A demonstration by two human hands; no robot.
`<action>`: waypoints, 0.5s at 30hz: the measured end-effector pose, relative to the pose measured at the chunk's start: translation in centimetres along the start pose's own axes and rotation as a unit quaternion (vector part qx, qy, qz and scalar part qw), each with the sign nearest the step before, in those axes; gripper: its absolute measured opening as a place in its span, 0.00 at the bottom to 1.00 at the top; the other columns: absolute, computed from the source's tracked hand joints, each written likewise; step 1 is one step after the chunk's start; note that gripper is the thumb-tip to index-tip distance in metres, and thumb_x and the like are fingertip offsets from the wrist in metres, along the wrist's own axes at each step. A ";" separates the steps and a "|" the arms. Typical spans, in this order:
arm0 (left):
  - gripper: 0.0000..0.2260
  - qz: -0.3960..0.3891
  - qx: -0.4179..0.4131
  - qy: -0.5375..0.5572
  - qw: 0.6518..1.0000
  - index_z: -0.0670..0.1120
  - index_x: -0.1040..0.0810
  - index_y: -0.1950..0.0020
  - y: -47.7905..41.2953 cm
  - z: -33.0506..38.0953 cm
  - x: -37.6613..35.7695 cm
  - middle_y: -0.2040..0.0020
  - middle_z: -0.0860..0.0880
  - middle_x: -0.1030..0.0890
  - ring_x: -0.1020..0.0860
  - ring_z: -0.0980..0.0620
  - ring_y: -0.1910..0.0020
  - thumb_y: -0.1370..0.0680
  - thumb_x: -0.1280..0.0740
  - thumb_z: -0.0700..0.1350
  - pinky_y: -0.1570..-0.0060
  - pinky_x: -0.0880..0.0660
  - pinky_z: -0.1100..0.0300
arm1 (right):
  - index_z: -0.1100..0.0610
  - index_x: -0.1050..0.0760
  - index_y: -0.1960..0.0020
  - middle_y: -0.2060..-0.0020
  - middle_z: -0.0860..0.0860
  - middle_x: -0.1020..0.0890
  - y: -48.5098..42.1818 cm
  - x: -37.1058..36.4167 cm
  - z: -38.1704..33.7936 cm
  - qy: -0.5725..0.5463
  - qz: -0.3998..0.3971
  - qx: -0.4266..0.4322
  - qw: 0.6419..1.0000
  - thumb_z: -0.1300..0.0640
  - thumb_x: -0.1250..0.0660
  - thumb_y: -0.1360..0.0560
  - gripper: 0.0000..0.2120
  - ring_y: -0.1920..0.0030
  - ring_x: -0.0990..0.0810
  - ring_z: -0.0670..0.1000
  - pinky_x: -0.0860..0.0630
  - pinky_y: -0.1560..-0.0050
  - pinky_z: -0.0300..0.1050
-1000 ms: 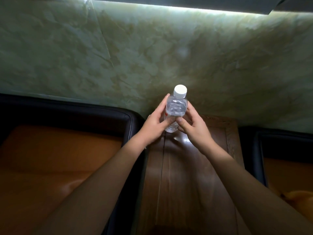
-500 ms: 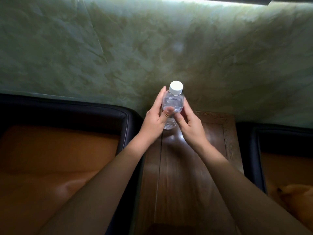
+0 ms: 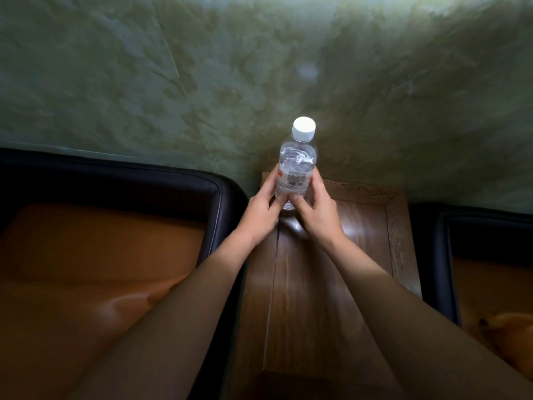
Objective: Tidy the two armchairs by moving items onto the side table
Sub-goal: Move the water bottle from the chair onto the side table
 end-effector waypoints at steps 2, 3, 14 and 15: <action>0.28 0.005 -0.001 -0.004 1.000 0.52 0.41 0.18 0.2 0.1 0.0 0.24 0.52 0.28 0.30 0.55 0.26 0.17 0.35 0.47 0.25 0.34 0.48 | 0.47 0.42 0.19 0.31 0.41 0.23 0.1 -0.1 0.0 -0.011 -0.004 0.001 1.000 0.60 0.31 0.22 0.35 0.31 0.26 0.40 0.30 0.32 0.38; 0.28 0.006 -0.002 -0.008 1.000 0.52 0.41 0.18 0.3 0.0 -0.1 0.24 0.52 0.29 0.30 0.54 0.26 0.17 0.35 0.48 0.25 0.34 0.48 | 0.47 0.42 0.19 0.32 0.41 0.23 0.2 -0.1 0.0 -0.011 -0.006 -0.001 1.000 0.60 0.31 0.21 0.35 0.31 0.26 0.40 0.30 0.32 0.38; 0.35 0.017 0.083 0.023 0.996 0.55 0.46 0.18 3.3 -3.7 0.1 0.34 0.74 0.29 0.29 0.61 0.29 0.22 0.33 0.51 0.26 0.33 0.51 | 0.54 0.49 0.18 0.25 0.48 0.29 2.5 -0.9 1.5 -0.074 -0.040 -0.052 0.995 0.61 0.32 0.20 0.38 0.26 0.30 0.44 0.33 0.25 0.48; 0.35 0.022 0.092 0.018 0.995 0.55 0.46 0.18 4.4 -4.2 0.5 0.32 0.72 0.30 0.30 0.60 0.27 0.22 0.34 0.52 0.25 0.34 0.51 | 0.54 0.50 0.17 0.24 0.49 0.30 3.1 -1.0 1.7 -0.083 -0.040 -0.065 0.994 0.61 0.32 0.20 0.38 0.26 0.31 0.44 0.34 0.24 0.49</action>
Point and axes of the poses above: each hand's wrist, its own y-axis away from the middle knuckle, its own x-axis out of the back of the hand, z = x × y, the point moved 8 cm from there along -y, towards the middle knuckle
